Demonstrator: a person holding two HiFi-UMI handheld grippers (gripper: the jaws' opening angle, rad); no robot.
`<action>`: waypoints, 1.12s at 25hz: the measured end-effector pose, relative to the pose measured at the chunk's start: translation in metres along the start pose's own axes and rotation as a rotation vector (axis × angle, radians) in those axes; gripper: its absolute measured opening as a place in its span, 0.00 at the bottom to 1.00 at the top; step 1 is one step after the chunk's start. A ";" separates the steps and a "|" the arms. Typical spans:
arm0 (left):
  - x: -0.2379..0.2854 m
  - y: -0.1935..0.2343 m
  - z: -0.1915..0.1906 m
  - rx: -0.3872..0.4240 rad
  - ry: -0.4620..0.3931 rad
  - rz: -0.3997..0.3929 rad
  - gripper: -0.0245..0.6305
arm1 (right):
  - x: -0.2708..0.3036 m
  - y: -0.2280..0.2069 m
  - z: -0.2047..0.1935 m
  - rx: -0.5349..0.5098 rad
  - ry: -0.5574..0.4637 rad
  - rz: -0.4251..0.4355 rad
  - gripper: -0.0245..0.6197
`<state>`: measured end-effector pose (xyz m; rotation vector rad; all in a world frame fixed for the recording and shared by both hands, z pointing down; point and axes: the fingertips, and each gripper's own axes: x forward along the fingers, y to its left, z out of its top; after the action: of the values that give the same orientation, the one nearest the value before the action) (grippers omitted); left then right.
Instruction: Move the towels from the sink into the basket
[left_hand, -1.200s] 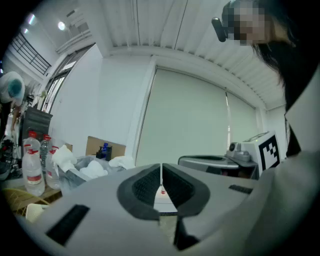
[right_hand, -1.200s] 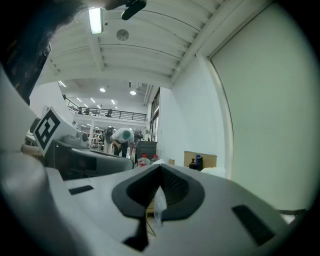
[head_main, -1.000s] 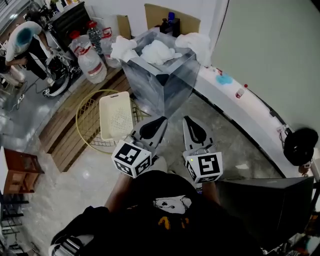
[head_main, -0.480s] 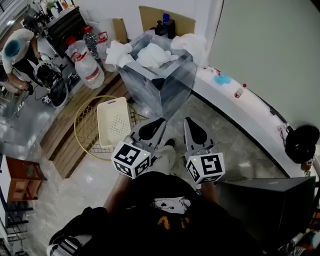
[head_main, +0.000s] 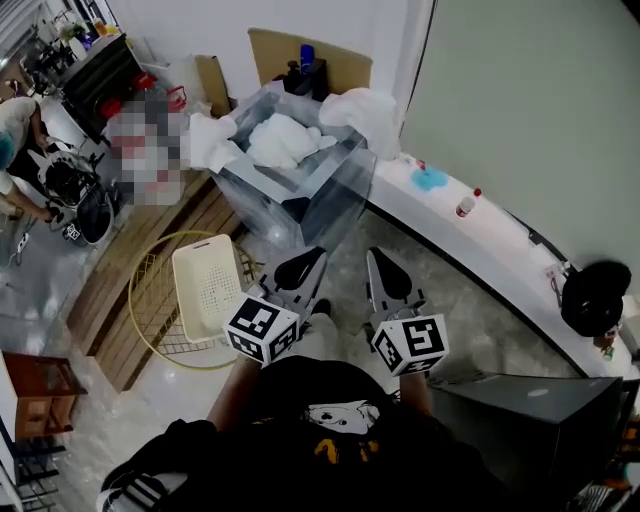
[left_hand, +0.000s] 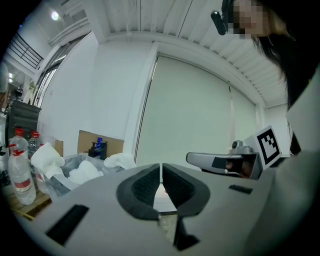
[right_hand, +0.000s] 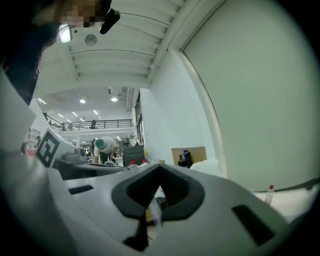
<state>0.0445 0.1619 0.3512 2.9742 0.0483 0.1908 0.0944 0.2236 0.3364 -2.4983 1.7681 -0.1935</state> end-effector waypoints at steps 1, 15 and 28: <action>0.012 0.011 0.004 0.001 0.003 -0.005 0.06 | 0.013 -0.008 0.001 0.006 0.005 -0.006 0.05; 0.131 0.144 0.031 0.014 0.031 -0.101 0.06 | 0.180 -0.072 0.010 0.021 0.072 -0.092 0.05; 0.173 0.190 0.025 -0.026 0.057 -0.101 0.06 | 0.237 -0.108 0.001 -0.027 0.139 -0.106 0.05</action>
<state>0.2232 -0.0218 0.3791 2.9308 0.2003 0.2617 0.2729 0.0365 0.3635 -2.6602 1.6966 -0.3606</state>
